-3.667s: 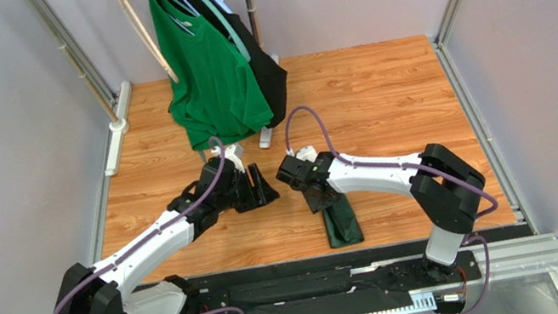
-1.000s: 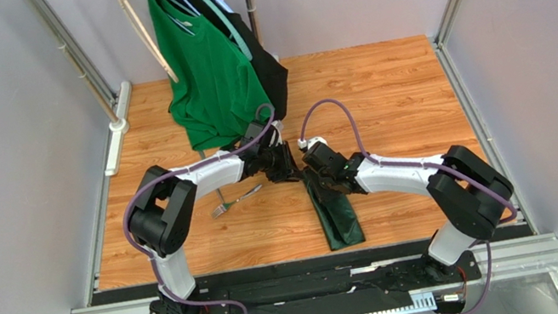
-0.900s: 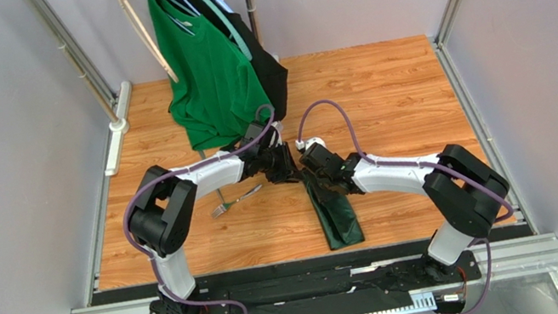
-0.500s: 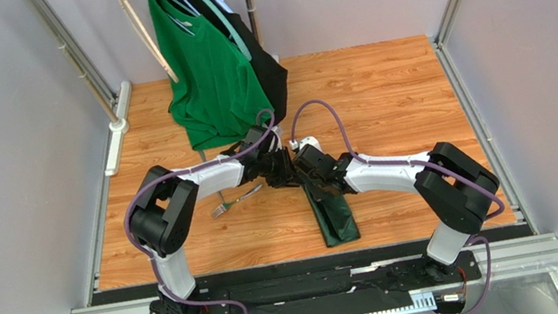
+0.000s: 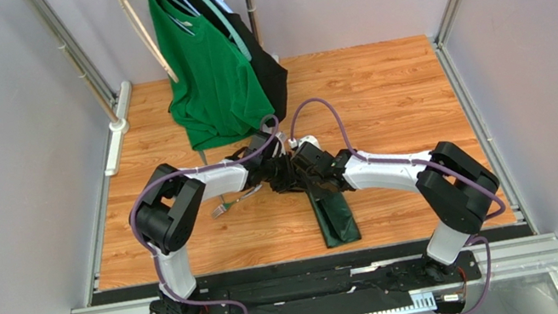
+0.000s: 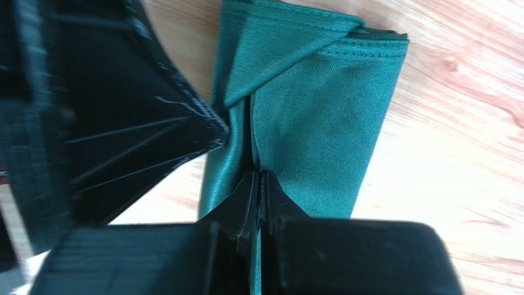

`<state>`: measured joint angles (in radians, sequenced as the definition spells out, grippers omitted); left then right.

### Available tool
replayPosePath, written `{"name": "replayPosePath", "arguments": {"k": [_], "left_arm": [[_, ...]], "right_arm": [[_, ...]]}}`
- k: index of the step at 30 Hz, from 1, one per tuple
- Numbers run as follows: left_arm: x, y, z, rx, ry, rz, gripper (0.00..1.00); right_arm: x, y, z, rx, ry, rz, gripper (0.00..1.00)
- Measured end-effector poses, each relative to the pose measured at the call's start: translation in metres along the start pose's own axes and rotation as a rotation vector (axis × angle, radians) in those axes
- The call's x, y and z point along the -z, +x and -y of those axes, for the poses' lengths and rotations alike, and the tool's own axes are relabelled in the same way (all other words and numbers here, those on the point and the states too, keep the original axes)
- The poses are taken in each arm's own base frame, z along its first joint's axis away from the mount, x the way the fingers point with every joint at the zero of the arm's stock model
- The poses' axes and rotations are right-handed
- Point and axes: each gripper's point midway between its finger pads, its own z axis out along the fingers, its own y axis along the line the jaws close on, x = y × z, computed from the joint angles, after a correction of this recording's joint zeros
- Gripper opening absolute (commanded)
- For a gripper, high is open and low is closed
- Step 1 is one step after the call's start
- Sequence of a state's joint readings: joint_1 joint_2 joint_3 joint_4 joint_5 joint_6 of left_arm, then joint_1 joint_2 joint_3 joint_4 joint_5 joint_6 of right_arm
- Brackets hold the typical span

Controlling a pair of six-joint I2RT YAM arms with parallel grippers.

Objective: Fold the napkin into a case and place the utensils inside
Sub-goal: Turn over the smaller rectangle folded napkin at the center of the board.

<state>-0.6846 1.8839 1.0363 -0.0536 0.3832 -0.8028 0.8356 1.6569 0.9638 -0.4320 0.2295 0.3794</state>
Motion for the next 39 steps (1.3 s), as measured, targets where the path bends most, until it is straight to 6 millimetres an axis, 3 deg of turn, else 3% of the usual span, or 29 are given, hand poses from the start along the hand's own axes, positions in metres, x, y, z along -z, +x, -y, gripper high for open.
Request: {"name": "replayPosePath", "arguments": {"k": [9,20,22,25,27,29,33,35,39], "left_arm": [[-0.003,0.003,-0.002,0.015,0.007,0.009,0.1],[-0.005,0.005,0.001,0.008,0.026,0.024,0.07],[-0.005,0.005,0.001,0.005,0.026,0.03,0.11],[-0.002,0.005,-0.002,-0.001,0.014,0.048,0.25],[0.003,0.005,-0.006,-0.005,-0.001,0.07,0.43],[0.012,0.006,-0.01,-0.009,-0.014,0.09,0.51],[0.03,0.021,-0.01,-0.017,0.0,0.085,0.49],[0.034,0.034,-0.009,-0.018,0.029,0.053,0.45],[0.032,0.053,-0.002,-0.022,0.102,-0.003,0.48]], "right_arm": [[0.004,-0.005,-0.015,-0.096,-0.079,-0.018,0.0],[0.0,-0.012,-0.023,-0.231,-0.117,-0.033,0.0],[-0.005,-0.009,-0.023,-0.247,-0.118,-0.037,0.0],[-0.011,-0.008,-0.023,-0.276,-0.129,-0.036,0.0],[-0.012,-0.01,-0.024,-0.291,-0.148,-0.03,0.01],[-0.014,-0.011,-0.024,-0.304,-0.16,-0.023,0.04],[-0.017,-0.019,-0.025,-0.34,-0.196,0.002,0.16],[-0.017,-0.02,-0.026,-0.35,-0.21,-0.002,0.19],[-0.016,-0.019,-0.028,-0.36,-0.234,-0.014,0.2]]}}
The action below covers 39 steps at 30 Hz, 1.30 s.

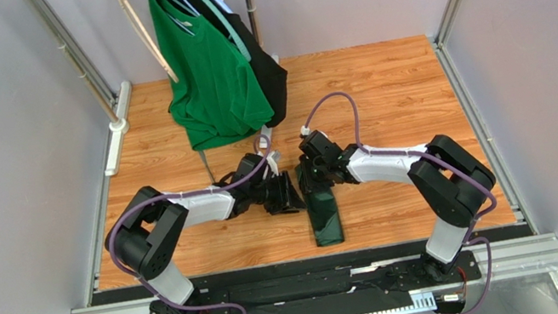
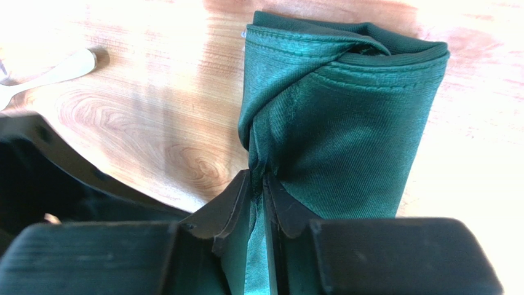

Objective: Fold the napkin into a case and place the utensils inside
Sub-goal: Turn over the smaller rectangle folded napkin at the center of the board.

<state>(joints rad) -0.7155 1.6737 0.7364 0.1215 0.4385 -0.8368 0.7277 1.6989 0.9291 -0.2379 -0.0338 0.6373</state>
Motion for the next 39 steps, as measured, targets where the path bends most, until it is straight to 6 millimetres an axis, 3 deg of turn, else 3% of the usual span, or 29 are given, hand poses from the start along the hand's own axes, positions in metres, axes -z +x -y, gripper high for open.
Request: {"name": "replayPosePath", "arguments": {"k": [4,6,14,20,21,23,33,36,39], "left_arm": [[-0.002,0.016,0.007,-0.001,0.072,-0.028,0.53],[-0.002,0.022,0.009,-0.004,0.092,-0.03,0.68],[-0.007,0.021,0.023,0.003,0.134,-0.032,0.68],[-0.012,0.023,0.017,0.035,0.101,-0.052,0.48],[-0.012,0.023,0.015,0.039,0.093,-0.053,0.38],[-0.013,0.023,0.009,0.042,0.065,-0.046,0.3],[-0.022,0.023,0.005,0.059,0.059,-0.06,0.18],[-0.023,0.023,0.004,0.058,0.055,-0.059,0.14],[-0.022,0.022,0.004,0.057,0.049,-0.052,0.13]], "right_arm": [[0.001,0.002,-0.001,-0.004,-0.01,-0.014,0.2],[0.001,0.003,-0.001,-0.004,-0.012,-0.017,0.21],[0.002,0.006,-0.004,-0.009,-0.025,-0.036,0.22],[0.003,0.007,-0.004,-0.016,-0.022,-0.047,0.33],[0.004,0.007,-0.004,-0.018,-0.021,-0.048,0.34],[0.006,0.007,-0.004,-0.015,-0.016,-0.052,0.37],[0.046,-0.01,-0.012,-0.003,-0.029,-0.013,0.43],[0.061,-0.016,-0.009,-0.011,-0.033,0.024,0.35],[0.072,-0.015,-0.003,-0.013,-0.04,0.047,0.13]]}}
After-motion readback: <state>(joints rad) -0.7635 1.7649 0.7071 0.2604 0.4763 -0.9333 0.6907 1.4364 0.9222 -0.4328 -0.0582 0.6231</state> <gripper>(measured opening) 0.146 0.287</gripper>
